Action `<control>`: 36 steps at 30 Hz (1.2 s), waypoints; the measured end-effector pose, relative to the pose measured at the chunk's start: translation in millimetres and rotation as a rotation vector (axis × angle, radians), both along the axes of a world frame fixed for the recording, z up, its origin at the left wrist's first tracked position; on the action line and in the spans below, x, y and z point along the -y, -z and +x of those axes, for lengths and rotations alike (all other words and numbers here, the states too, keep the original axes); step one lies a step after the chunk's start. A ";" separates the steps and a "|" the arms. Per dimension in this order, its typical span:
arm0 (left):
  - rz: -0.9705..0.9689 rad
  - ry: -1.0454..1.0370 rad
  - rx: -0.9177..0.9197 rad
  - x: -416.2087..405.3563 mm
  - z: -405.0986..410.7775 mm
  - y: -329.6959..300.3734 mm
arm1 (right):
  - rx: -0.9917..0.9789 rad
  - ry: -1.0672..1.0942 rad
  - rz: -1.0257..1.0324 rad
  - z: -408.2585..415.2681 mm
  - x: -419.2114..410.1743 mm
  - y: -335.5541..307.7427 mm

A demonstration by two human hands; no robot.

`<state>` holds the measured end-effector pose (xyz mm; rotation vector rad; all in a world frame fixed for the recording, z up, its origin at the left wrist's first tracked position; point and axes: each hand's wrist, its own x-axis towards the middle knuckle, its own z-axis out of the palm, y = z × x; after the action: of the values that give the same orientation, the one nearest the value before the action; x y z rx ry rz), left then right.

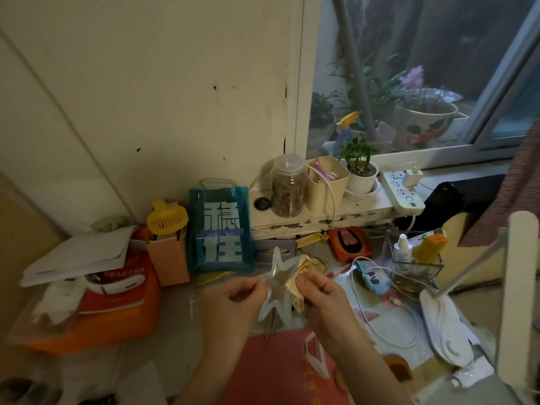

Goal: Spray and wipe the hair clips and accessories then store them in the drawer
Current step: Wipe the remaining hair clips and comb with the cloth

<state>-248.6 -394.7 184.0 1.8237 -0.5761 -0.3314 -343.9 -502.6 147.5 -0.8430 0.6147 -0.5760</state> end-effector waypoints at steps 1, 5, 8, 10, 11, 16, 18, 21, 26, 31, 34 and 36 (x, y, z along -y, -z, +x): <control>0.001 -0.001 0.005 -0.5 -0.4 -0.9 | 0.002 -0.010 -0.001 -0.3 -0.2 0.5; -0.043 -0.072 0.014 0.3 -3.1 2.0 | 0.046 -0.038 0.021 -2.5 -4.7 1.6; -0.086 -0.106 0.001 0.4 -4.4 2.9 | 0.070 -0.084 0.023 -6.6 -11.3 4.2; -0.093 -0.097 -0.007 0.0 -4.7 2.9 | 0.058 -0.103 0.025 -9.4 -13.8 9.5; -0.097 -0.083 -0.011 -0.3 -4.9 3.1 | 0.050 -0.106 0.034 -10.3 -14.3 11.7; -0.120 0.034 -0.121 -2.5 -1.0 5.3 | 0.080 -0.134 0.146 -9.0 -12.0 19.1; -0.147 0.106 -0.223 -3.5 3.3 6.6 | 0.094 -0.143 0.192 -8.9 -9.3 20.9; -0.159 0.229 -0.349 -6.5 6.6 6.7 | 0.085 -0.147 0.227 -9.6 -4.8 21.9; -0.214 0.319 -0.449 -5.6 2.0 0.1 | 0.113 -0.156 0.245 -10.8 -3.3 17.5; -0.234 0.274 -0.456 -3.1 0.6 3.7 | 0.086 -0.152 0.216 -12.1 -3.4 18.2; -0.240 0.225 -0.469 -2.6 1.2 7.4 | 0.069 -0.159 0.204 -11.8 -4.4 17.2; -0.221 0.204 -0.472 -2.9 2.4 8.7 | 0.062 -0.151 0.197 -12.2 -5.0 16.2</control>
<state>-246.2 -391.8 175.3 1.4110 -0.4438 -0.7802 -356.1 -497.6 131.3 -0.6766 0.5363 -0.3961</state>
